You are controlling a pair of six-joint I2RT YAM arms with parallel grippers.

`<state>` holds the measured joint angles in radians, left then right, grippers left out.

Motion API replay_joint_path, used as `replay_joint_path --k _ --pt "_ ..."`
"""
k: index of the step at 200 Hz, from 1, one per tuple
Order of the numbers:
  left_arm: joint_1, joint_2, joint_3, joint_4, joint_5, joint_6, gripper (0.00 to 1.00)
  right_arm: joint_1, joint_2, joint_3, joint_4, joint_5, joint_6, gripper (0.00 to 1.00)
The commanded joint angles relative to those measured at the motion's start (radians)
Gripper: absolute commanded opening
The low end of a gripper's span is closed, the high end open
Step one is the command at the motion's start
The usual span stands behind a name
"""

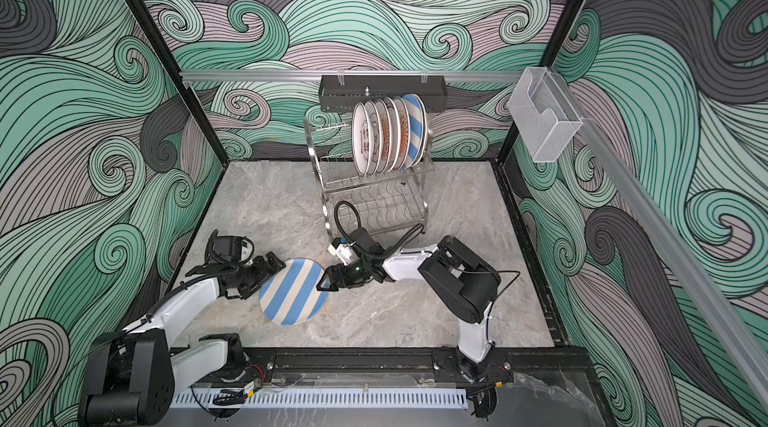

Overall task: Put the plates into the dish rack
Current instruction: 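Move the right gripper to the striped plate's rim beside the left gripper, then close the right gripper on the striped plate's rim and tilt it up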

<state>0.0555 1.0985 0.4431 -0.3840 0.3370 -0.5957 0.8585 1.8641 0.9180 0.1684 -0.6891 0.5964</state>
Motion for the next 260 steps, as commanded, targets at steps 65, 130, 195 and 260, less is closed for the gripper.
replay_joint_path --k 65,130,195,260 --pt "-0.063 -0.073 -0.117 0.036 0.130 -0.083 0.99 -0.056 -0.012 -0.099 0.098 0.030 0.101 0.85" --pt "-0.205 -0.025 -0.102 0.071 0.066 -0.102 0.99 -0.067 -0.005 -0.112 0.148 -0.004 0.130 0.83" --pt "-0.242 0.009 -0.069 0.123 0.071 -0.096 0.99 -0.076 -0.014 -0.125 0.209 -0.027 0.171 0.66" --pt "-0.267 0.037 -0.032 0.132 0.069 -0.087 0.99 -0.076 -0.066 -0.138 0.216 -0.020 0.197 0.33"
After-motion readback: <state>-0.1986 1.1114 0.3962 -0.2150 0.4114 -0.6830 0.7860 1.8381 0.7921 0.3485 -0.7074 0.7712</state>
